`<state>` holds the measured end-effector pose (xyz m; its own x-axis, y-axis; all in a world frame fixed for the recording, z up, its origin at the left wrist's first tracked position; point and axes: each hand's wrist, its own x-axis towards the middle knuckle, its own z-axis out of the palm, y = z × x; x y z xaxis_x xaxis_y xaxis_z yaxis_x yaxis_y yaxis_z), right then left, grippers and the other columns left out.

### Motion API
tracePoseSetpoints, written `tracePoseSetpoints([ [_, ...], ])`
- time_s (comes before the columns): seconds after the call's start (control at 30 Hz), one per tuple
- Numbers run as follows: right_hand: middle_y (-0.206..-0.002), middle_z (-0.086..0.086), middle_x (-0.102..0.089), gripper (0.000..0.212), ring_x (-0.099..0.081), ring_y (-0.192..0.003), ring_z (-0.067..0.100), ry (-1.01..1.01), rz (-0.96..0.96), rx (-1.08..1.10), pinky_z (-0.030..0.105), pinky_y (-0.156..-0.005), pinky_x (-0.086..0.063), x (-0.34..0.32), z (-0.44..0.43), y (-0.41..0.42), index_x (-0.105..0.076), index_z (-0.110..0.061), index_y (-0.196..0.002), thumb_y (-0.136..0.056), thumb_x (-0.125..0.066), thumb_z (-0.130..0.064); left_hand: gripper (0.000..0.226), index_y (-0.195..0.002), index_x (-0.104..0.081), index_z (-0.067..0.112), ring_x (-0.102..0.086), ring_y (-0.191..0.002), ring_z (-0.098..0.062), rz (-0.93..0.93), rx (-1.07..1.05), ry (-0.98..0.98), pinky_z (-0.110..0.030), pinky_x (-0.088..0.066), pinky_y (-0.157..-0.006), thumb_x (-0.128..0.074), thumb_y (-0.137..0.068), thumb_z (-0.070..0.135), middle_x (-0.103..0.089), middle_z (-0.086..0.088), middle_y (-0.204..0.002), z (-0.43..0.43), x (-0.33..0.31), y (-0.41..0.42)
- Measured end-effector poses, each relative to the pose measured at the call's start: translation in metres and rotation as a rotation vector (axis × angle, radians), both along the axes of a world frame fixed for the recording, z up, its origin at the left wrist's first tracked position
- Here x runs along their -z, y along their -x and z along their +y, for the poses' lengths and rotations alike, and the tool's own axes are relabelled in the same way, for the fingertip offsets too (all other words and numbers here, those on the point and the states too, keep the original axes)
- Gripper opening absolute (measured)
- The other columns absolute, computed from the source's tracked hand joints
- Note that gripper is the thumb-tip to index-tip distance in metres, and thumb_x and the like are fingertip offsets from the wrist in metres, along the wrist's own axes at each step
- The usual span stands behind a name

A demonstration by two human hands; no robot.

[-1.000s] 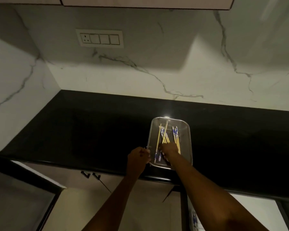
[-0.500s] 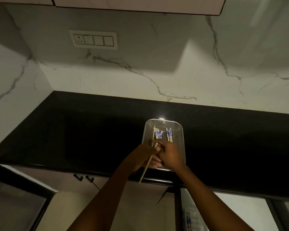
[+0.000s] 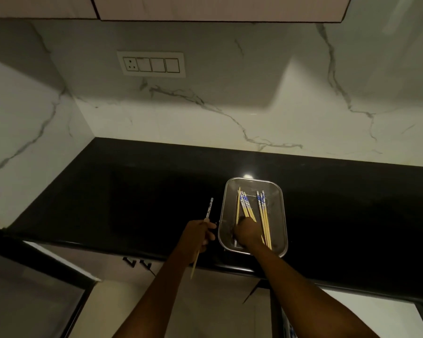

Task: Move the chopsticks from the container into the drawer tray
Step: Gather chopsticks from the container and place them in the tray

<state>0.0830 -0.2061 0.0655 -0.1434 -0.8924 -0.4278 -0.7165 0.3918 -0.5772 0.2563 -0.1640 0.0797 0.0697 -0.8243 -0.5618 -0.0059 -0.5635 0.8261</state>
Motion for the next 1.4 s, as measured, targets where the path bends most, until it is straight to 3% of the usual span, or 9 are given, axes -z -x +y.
tracePoseSetpoints([
  [0.13, -0.072, 0.014, -0.07, 0.012, -0.069, -0.066, 0.026, 0.018, -0.108, 0.104, 0.033, -0.066, -0.057, 0.001, -0.002, 0.003, -0.072, 0.0, -0.082, -0.088, -0.065, -0.008, 0.031, -0.105, -0.065, 0.002, -0.039, -0.038, -0.006, 0.025, -0.011, -0.023, -0.016, -0.028, -0.038, -0.041, -0.106, 0.021, -0.059, -0.005, -0.064, 0.002, -0.007, 0.003],
  [0.23, -0.055, 0.008, -0.063, 0.015, -0.052, -0.039, 0.014, 0.076, -0.338, 0.2, 0.023, -0.044, -0.041, -0.007, 0.006, 0.016, -0.066, -0.007, -0.074, -0.087, -0.062, 0.001, 0.022, -0.094, -0.064, 0.004, -0.051, -0.044, -0.009, 0.12, -0.01, -0.066, -0.017, -0.04, -0.04, -0.045, -0.101, 0.013, -0.062, -0.006, -0.064, 0.001, -0.014, 0.011],
  [0.33, -0.074, 0.009, -0.074, 0.015, -0.065, -0.054, 0.017, 0.149, -0.564, 0.208, 0.023, -0.046, -0.047, -0.025, 0.017, 0.033, -0.07, -0.004, -0.096, -0.089, -0.061, 0.004, 0.025, -0.098, -0.064, -0.001, -0.076, -0.068, -0.025, 0.31, -0.001, -0.112, -0.031, -0.062, -0.06, -0.043, -0.104, 0.011, -0.073, -0.016, -0.078, -0.001, -0.02, 0.023],
  [0.47, -0.091, 0.002, -0.078, 0.019, -0.072, -0.071, 0.006, 0.247, -0.655, 0.173, 0.017, -0.056, -0.055, -0.047, 0.032, 0.053, -0.074, -0.009, -0.1, -0.093, -0.058, 0.0, 0.026, -0.108, -0.064, -0.003, -0.078, -0.088, -0.036, 0.382, 0.126, -0.133, -0.043, -0.064, -0.073, -0.044, -0.104, 0.014, -0.078, -0.023, -0.098, -0.003, -0.026, 0.044],
  [0.63, -0.091, 0.01, -0.077, 0.015, -0.071, -0.076, 0.008, 0.335, -0.612, 0.128, 0.01, -0.063, -0.054, -0.051, 0.045, 0.06, -0.074, -0.003, -0.102, -0.093, -0.063, -0.004, 0.027, -0.108, -0.071, -0.001, -0.075, -0.091, -0.031, 0.253, 0.276, -0.077, -0.036, -0.062, -0.072, -0.051, -0.101, 0.016, -0.077, -0.021, -0.105, 0.002, -0.031, 0.076],
  [0.9, -0.088, 0.021, -0.075, 0.01, -0.069, -0.075, 0.023, 0.327, -0.642, 0.16, 0.042, -0.076, -0.058, -0.033, 0.048, 0.056, -0.074, -0.008, -0.096, -0.087, -0.07, -0.004, 0.029, -0.091, -0.071, 0.006, -0.075, -0.094, -0.036, 0.138, 0.302, -0.007, -0.046, -0.06, -0.088, -0.049, -0.105, 0.019, -0.077, -0.017, -0.093, 0.014, -0.033, 0.085],
  [1.1, -0.076, 0.006, -0.076, 0.014, -0.07, -0.065, 0.013, 0.316, -0.646, 0.137, 0.027, -0.058, -0.055, -0.026, 0.047, 0.048, -0.074, -0.021, -0.085, -0.087, -0.071, -0.007, 0.023, -0.095, -0.069, 0.006, -0.078, -0.087, -0.029, 0.121, 0.313, 0.004, -0.038, -0.064, -0.077, -0.05, -0.105, 0.015, -0.079, -0.014, -0.089, 0.016, -0.03, 0.08],
  [1.27, -0.075, 0.005, -0.073, 0.005, -0.068, -0.067, 0.014, 0.302, -0.659, 0.077, 0.026, -0.061, -0.053, -0.021, 0.045, 0.044, -0.071, -0.012, -0.088, -0.087, -0.071, -0.007, 0.016, -0.1, -0.068, 0.005, -0.079, -0.081, -0.027, 0.129, 0.29, 0.001, -0.033, -0.065, -0.07, -0.052, -0.103, 0.008, -0.079, -0.013, -0.086, 0.014, -0.026, 0.071],
  [1.4, -0.085, 0.013, -0.075, 0.012, -0.07, -0.073, 0.022, 0.285, -0.587, 0.085, 0.037, -0.066, -0.058, -0.016, 0.037, 0.041, -0.067, -0.01, -0.092, -0.091, -0.069, -0.022, 0.018, -0.106, -0.069, 0.001, -0.078, -0.09, -0.033, 0.111, 0.258, 0.008, -0.043, -0.064, -0.083, -0.053, -0.103, 0.011, -0.078, -0.018, -0.097, 0.012, -0.021, 0.062],
])
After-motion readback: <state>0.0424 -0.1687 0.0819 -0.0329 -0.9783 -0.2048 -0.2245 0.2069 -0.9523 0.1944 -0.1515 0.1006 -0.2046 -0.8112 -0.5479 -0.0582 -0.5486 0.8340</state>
